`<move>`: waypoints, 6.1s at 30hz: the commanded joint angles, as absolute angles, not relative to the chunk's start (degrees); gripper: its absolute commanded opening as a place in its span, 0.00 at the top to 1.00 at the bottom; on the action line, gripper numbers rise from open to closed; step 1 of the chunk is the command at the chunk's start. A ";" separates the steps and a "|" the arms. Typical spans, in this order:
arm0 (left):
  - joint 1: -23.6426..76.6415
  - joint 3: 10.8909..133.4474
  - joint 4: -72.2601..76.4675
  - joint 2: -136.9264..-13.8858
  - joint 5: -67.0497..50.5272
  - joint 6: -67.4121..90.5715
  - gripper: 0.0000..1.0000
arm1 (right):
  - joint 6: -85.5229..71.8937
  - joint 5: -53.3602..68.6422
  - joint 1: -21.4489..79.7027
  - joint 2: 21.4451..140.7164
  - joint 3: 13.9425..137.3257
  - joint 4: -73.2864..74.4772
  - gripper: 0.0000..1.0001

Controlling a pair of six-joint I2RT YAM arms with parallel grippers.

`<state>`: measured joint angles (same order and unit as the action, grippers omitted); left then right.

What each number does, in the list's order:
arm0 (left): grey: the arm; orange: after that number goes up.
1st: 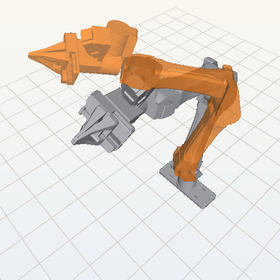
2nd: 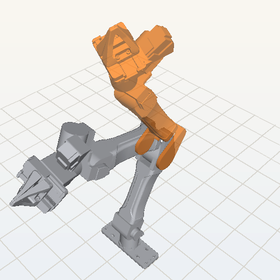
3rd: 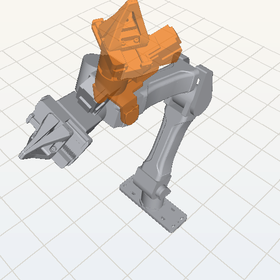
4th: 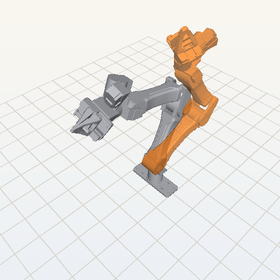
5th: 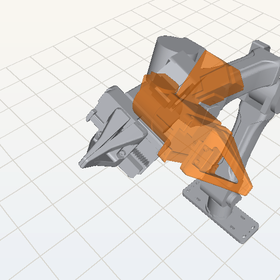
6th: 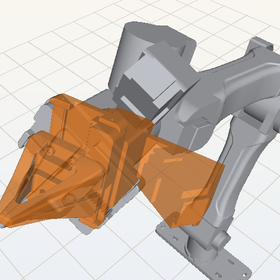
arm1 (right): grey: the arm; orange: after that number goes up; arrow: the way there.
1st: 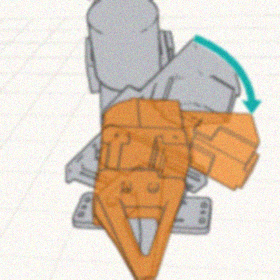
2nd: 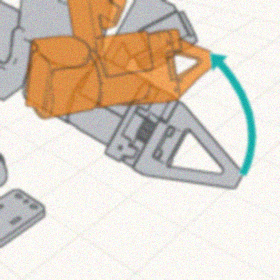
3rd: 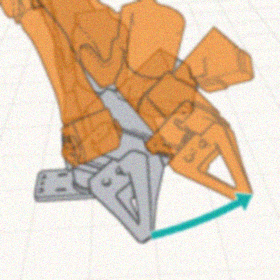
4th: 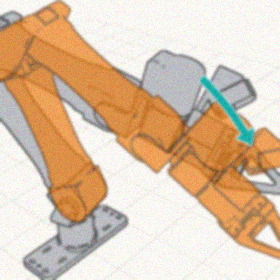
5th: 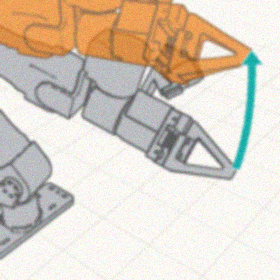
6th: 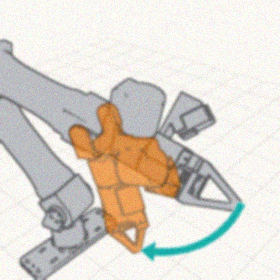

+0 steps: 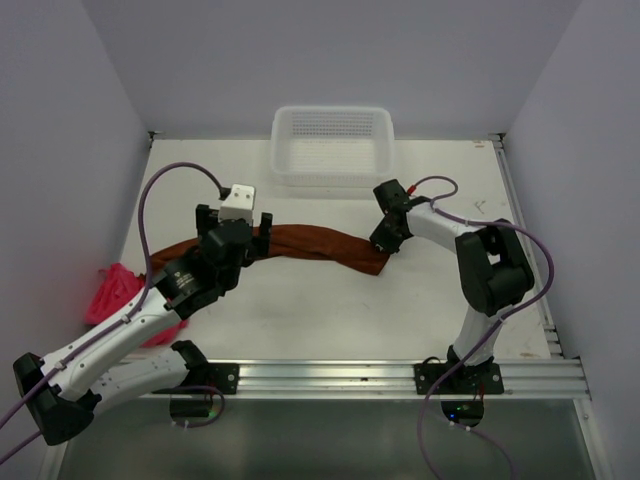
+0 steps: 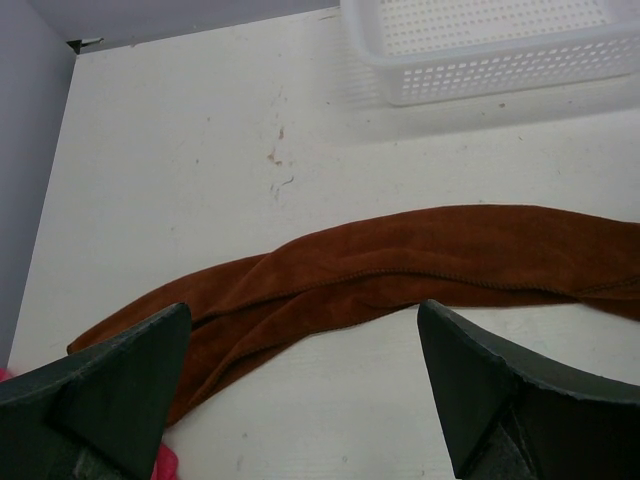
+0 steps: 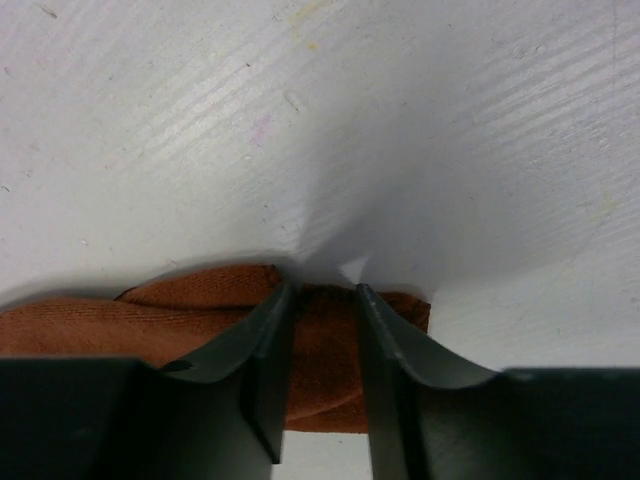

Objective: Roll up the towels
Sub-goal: Flatten the towel

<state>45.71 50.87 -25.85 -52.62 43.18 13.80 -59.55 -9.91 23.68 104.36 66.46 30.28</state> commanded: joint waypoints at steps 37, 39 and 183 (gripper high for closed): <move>45.53 52.03 -24.61 -53.70 42.37 14.50 0.00 | -44.04 -20.56 0.27 70.75 70.49 45.44 1.00; 45.44 52.73 -25.05 -54.40 40.79 15.64 0.00 | -43.16 -21.62 -2.19 70.66 69.96 45.35 1.00; 17.85 40.35 -13.28 -69.78 13.79 37.18 0.45 | -38.23 0.44 -8.44 76.55 56.07 30.06 1.00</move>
<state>19.86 41.87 -19.66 -69.84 10.87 38.17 -39.53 -0.25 -8.21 76.55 54.83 29.95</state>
